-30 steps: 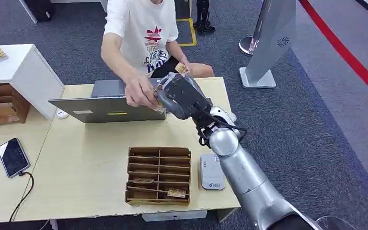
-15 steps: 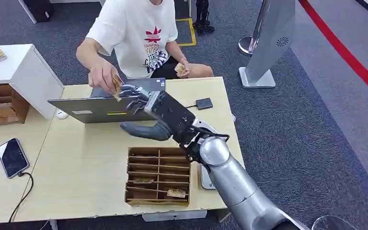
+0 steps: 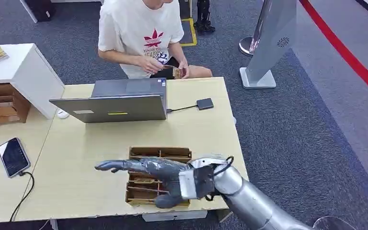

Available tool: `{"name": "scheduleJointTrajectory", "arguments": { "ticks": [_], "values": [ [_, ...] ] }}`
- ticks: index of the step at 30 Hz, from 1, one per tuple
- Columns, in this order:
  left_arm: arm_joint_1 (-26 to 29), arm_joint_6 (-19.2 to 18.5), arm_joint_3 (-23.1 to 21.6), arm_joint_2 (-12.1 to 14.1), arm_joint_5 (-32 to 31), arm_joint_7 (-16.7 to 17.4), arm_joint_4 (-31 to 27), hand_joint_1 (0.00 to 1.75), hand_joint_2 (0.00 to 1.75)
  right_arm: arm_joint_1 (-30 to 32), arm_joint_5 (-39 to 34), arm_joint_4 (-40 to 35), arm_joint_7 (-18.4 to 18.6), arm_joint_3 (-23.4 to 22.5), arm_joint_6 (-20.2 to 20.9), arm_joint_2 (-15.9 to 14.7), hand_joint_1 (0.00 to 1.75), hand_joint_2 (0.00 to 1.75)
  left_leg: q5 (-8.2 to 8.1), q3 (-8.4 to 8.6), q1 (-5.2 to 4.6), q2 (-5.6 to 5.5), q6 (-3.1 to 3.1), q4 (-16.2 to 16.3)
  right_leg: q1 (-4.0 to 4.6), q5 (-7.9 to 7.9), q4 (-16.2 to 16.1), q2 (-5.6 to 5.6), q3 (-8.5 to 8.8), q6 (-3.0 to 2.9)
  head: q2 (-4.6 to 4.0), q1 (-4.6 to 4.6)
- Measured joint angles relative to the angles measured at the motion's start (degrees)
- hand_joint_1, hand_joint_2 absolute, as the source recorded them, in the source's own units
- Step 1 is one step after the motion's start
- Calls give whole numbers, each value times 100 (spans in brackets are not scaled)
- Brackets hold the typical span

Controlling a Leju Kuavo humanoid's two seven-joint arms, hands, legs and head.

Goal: Pass the card to the sensor for recognition and then transmit it.

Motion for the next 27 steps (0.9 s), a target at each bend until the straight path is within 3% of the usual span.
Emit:
{"name": "scheduleJointTrajectory", "arguments": {
  "ticks": [5, 12, 18, 27],
  "values": [
    [47, 20, 20, 4, 98, 0, 0, 0, 0, 1218, -73, -405, -565, -197, 440, -432, 0, 0, -12, 0, 0, 5, 4, -1, 1, -6, -2, 2, -1, -1, 0, 0],
    [82, 72, 59, 0, 186, 70, 0, 0, 0, 2298, -457, -473, -425, -691, 757, -619, 0, 0, -12, 1, 0, 4, 4, -3, 1, -9, -1, 1, 1, 3, 0, 0],
    [82, 79, 77, -2, 175, 116, 0, 0, 0, 2679, -486, -473, -425, -931, 914, -678, 0, 0, -11, 2, 0, 6, 5, -2, 0, -9, -1, 3, 2, 3, 0, -2],
    [78, 85, 77, -2, 103, 157, 0, 0, 0, 2763, -486, -486, -418, -1008, 1032, -678, 0, 0, -11, 2, 0, 6, 5, -2, 0, -9, -1, 3, 2, 3, 0, 0]
  ]
}}
